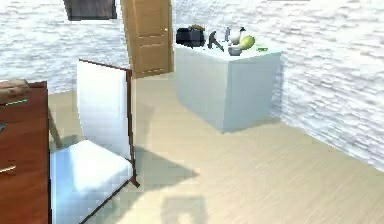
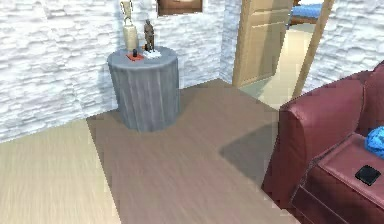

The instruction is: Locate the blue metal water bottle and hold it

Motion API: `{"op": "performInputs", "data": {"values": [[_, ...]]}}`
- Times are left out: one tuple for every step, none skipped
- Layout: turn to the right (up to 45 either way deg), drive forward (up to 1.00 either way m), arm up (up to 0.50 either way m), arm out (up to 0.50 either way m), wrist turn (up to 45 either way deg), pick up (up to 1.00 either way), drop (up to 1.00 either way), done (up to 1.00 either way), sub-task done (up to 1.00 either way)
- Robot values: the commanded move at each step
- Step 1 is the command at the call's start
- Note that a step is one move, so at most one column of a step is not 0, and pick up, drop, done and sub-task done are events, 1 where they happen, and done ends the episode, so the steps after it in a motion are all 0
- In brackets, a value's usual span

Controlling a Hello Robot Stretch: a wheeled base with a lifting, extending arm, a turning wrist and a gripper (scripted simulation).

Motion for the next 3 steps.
{"op": "performInputs", "data": {"values": [[0.0, 1.0, 0.0, 0.0, 0.0, 0.0, 0.0, 0.0, 0.0], [0.0, 0.35, 0.0, 0.0, 0.0, 0.0, 0.0, 0.0, 0.0], [-18.0, 0.0, 0.0, 0.0, 0.0, 0.0, 0.0, 0.0, 0.0]]}}
